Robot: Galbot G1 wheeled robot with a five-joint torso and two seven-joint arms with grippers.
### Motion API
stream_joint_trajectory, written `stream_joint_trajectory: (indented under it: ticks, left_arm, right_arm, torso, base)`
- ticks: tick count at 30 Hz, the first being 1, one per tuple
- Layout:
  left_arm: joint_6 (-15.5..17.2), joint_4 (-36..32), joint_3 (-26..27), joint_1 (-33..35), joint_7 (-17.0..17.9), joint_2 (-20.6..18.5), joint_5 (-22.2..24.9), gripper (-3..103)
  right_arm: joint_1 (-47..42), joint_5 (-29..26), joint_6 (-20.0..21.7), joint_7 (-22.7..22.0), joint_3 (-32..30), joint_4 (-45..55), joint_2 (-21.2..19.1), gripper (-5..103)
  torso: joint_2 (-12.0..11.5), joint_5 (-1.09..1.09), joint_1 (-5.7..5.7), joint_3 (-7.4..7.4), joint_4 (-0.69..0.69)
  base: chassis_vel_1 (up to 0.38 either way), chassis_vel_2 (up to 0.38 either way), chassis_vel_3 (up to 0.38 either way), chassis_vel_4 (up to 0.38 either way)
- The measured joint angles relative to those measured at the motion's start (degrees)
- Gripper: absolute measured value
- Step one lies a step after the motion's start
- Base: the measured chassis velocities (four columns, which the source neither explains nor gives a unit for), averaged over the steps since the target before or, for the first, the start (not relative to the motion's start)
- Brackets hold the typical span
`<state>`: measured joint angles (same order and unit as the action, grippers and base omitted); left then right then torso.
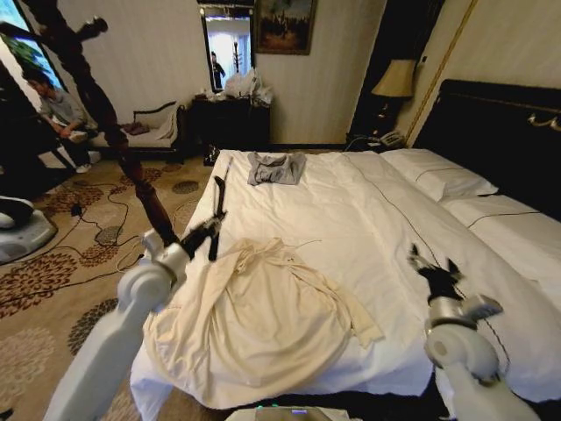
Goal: Pick up the clothes from the bed and hang them on the clothes hanger.
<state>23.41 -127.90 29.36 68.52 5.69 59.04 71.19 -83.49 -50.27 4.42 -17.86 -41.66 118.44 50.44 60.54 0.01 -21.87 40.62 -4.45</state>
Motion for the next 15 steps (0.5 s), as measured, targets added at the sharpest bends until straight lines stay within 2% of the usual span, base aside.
stream_joint_trajectory:
  ticks: [3,4,5,7,8,9,10,11,14,15]
  left_arm:
    - [0.33,-1.40,1.23,3.74,-0.56,2.35,-1.21,23]
    - [0.33,-1.40,1.23,3.74,-0.56,2.35,-1.21,23]
    - [0.34,-1.62,1.46,4.39,-0.55,3.87,-1.83,23]
    - [0.64,-0.69,0.66,1.99,0.03,5.61,-1.66,23]
    - [0.77,-0.53,0.68,1.16,0.33,5.90,-1.30,23]
    - [0.77,-0.53,0.68,1.16,0.33,5.90,-1.30,23]
    - [0.93,-0.50,0.78,0.49,0.69,6.03,-0.97,23]
    - [1.10,-0.53,0.87,-0.16,0.90,6.06,-0.67,23]
    - [1.55,-1.52,1.80,-0.67,1.66,5.94,-0.50,23]
    - [1.55,-1.52,1.80,-0.67,1.66,5.94,-0.50,23]
  right_arm:
    - [3.29,-0.08,3.06,2.79,5.38,-2.78,-6.32,100]
    - [3.29,-0.08,3.06,2.79,5.38,-2.78,-6.32,100]
    - [5.28,2.09,5.13,3.92,8.60,-4.03,-10.32,100]
    - [8.99,6.22,7.89,3.49,14.76,-4.71,-15.24,100]
    - [11.61,7.56,9.20,2.91,17.95,-5.45,-16.23,100]
    - [11.61,7.56,9.20,2.91,17.95,-5.45,-16.23,100]
    - [14.36,8.96,10.18,2.29,21.32,-6.41,-16.75,100]
    - [17.39,11.07,11.19,1.96,25.33,-7.82,-16.99,100]
    - [24.38,18.20,13.18,1.92,35.77,-12.10,-16.61,100]
    - [24.38,18.20,13.18,1.92,35.77,-12.10,-16.61,100]
  torso:
    - [0.00,0.02,0.00,0.01,0.05]
    - [0.00,0.02,0.00,0.01,0.05]
    - [0.00,-0.02,0.00,0.02,0.06]
    - [0.00,-0.02,0.00,0.01,-0.07]
    - [0.00,-0.02,0.00,0.01,-0.09]
    - [0.00,-0.02,0.00,0.01,-0.09]
    - [0.00,-0.02,-0.01,0.01,-0.07]
    - [-0.01,0.00,-0.01,0.01,0.01]
    - [-0.01,-0.01,-0.03,0.02,0.04]
    - [-0.01,-0.01,-0.03,0.02,0.04]
  base:
    - [0.000,0.000,0.000,0.000]
    - [0.000,0.000,0.000,0.000]
    - [0.000,0.000,0.000,0.000]
    - [0.000,0.000,0.000,0.000]
    - [0.000,0.000,0.000,0.000]
    - [0.000,0.000,0.000,0.000]
    - [0.000,0.000,0.000,0.000]
    - [0.000,0.000,0.000,0.000]
    - [0.000,0.000,0.000,0.000]
    - [0.000,0.000,0.000,0.000]
